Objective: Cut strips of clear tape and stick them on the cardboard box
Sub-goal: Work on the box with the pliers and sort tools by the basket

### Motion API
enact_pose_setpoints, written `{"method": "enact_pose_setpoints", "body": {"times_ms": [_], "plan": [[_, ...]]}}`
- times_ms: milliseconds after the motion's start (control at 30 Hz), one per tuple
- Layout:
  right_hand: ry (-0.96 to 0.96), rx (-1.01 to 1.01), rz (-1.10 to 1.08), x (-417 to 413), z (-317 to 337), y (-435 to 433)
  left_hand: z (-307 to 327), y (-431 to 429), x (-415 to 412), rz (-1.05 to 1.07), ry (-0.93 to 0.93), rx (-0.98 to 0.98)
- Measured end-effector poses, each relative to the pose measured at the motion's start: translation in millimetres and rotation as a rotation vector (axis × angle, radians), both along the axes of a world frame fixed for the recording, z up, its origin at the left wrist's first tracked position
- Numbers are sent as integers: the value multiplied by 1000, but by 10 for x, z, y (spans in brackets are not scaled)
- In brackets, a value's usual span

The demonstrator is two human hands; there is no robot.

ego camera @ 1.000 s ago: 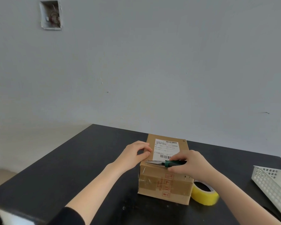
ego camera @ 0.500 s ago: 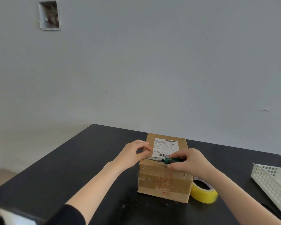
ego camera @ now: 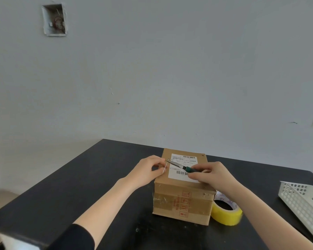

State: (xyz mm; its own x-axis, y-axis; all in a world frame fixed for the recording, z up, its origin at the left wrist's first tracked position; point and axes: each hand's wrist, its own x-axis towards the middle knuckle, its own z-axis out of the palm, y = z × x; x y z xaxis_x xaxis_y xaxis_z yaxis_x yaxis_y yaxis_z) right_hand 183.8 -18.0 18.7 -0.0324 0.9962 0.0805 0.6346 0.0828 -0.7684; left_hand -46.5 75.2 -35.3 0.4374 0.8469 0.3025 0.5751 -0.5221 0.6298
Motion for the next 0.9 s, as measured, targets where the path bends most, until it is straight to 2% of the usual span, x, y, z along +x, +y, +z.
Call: {"method": "enact_pose_setpoints", "body": {"times_ms": [167, 300, 533, 900], "plan": [[160, 45, -55, 40, 24, -74, 144, 20, 0, 12, 126, 30], [191, 90, -93, 121, 31, -116, 286, -19, 125, -7, 194, 56], [241, 172, -167, 427, 128, -226, 365, -176, 660, -81, 168, 36], [249, 163, -444, 1257, 94, -562, 323, -388, 1493, -213, 172, 151]]}}
